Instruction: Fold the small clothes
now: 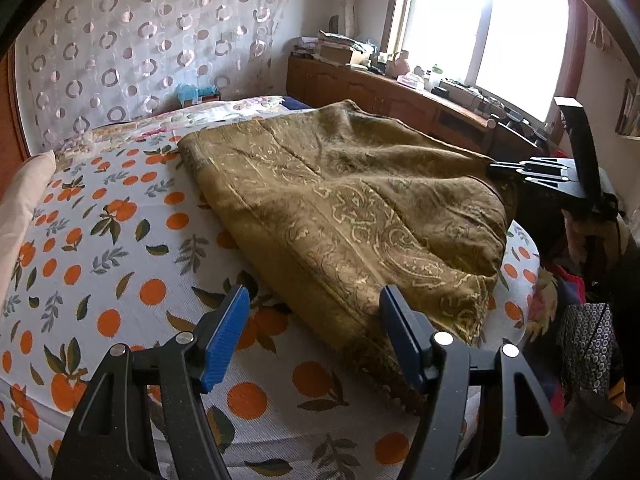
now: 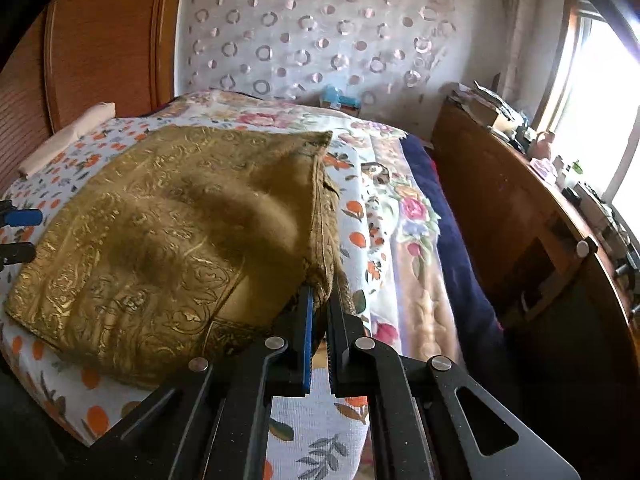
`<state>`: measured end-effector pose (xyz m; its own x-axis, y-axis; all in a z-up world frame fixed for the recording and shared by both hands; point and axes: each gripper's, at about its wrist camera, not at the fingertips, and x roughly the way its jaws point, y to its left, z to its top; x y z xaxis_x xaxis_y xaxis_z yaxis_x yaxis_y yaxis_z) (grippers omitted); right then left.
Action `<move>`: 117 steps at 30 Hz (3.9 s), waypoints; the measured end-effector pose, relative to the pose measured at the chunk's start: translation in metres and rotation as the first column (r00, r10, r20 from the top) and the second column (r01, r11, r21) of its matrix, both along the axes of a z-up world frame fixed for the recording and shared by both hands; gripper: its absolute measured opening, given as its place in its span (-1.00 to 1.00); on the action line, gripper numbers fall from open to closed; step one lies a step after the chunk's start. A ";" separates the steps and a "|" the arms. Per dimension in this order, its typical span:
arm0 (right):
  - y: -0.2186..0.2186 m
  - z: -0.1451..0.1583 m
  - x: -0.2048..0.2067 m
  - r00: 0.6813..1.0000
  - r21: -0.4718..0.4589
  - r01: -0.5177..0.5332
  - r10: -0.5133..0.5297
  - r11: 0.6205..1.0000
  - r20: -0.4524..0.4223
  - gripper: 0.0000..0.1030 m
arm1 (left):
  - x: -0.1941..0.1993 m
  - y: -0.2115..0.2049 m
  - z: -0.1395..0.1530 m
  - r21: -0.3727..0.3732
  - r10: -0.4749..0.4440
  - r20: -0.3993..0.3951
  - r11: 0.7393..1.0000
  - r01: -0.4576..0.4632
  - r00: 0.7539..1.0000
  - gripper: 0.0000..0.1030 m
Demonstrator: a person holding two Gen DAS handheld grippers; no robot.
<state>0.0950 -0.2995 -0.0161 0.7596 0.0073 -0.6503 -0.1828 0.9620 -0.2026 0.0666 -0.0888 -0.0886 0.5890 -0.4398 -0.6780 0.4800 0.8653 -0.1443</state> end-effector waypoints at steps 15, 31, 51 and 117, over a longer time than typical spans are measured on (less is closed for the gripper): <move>0.000 -0.003 -0.001 1.000 0.037 0.020 -0.020 0.999 0.006 -0.29 | -0.009 -0.013 -0.010 0.009 -0.066 -0.057 0.998 0.067 0.996 0.33; 0.039 0.003 -0.046 0.983 0.079 -0.177 0.174 0.981 0.050 0.33 | -0.027 -0.013 0.010 -0.116 -0.168 -0.086 0.981 0.158 0.982 -0.85; 0.023 -0.027 -0.042 0.981 -0.036 -0.191 0.191 0.981 0.025 0.33 | 0.006 -0.022 0.089 -0.185 -0.113 0.112 0.974 0.132 0.987 -0.88; 0.012 0.056 0.241 0.994 0.055 -0.095 0.097 0.994 -0.050 -0.05 | 0.227 0.039 0.010 -0.008 0.115 -0.129 0.993 -0.117 0.985 0.36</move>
